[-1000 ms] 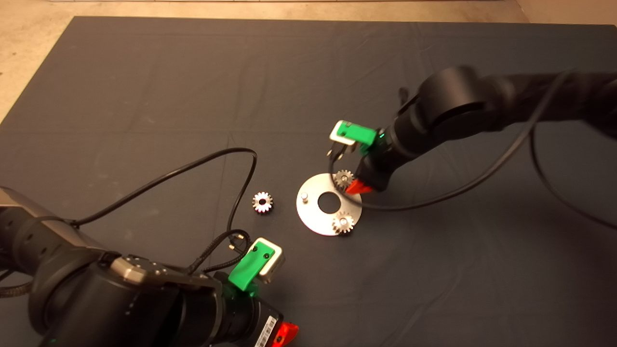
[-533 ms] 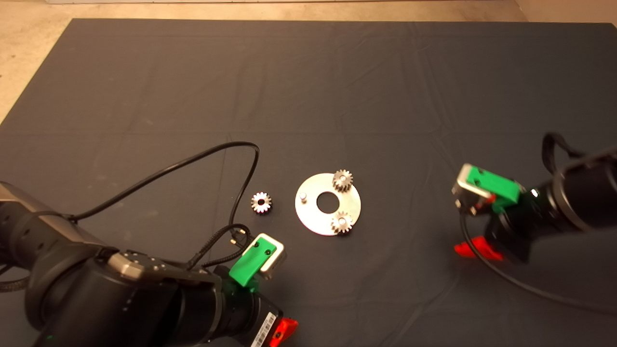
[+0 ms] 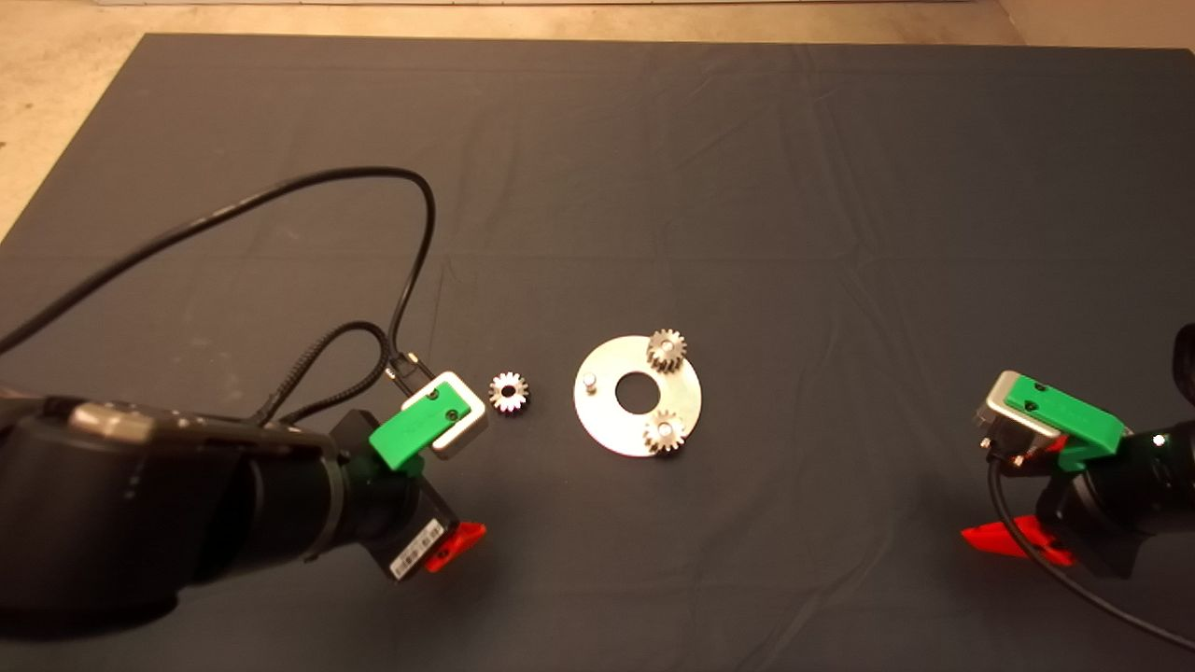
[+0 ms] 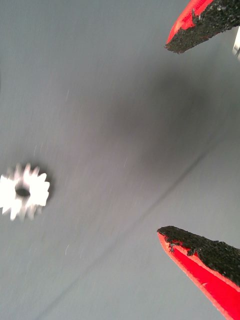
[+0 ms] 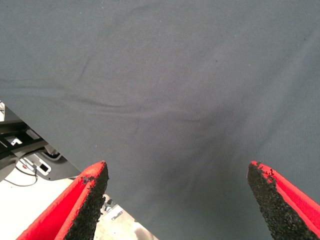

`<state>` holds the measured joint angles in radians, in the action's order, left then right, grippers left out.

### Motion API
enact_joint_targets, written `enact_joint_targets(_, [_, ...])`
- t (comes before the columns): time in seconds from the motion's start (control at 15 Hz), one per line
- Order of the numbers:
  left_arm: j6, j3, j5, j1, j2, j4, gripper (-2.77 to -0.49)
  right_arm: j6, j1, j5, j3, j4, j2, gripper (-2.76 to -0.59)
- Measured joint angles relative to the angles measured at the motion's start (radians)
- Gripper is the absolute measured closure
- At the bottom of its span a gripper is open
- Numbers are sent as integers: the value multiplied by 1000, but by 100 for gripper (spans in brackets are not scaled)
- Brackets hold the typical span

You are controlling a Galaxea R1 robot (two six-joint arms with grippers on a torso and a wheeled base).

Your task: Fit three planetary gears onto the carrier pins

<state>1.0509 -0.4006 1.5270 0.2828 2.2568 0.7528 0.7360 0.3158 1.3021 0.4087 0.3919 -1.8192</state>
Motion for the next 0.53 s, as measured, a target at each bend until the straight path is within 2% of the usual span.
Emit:
enact_joint_targets(0.07, [-19, -24, -1, 8, -4, 16, -250, 0, 0, 0, -2, 0, 3, -205])
enact_joint_targets(0.27, [-49, -71, -1, 15, -16, 99, -250, 2, 0, 0, -4, 0, 11, -205])
enact_joint_targets(0.4, [-65, -104, -1, -1, -19, 176, -250, 2, 0, -1, -7, -1, 11, -205])
enact_joint_targets(0.53, [-67, -135, -13, -28, -20, 207, -250, 2, 0, 0, -7, -1, 17, -205])
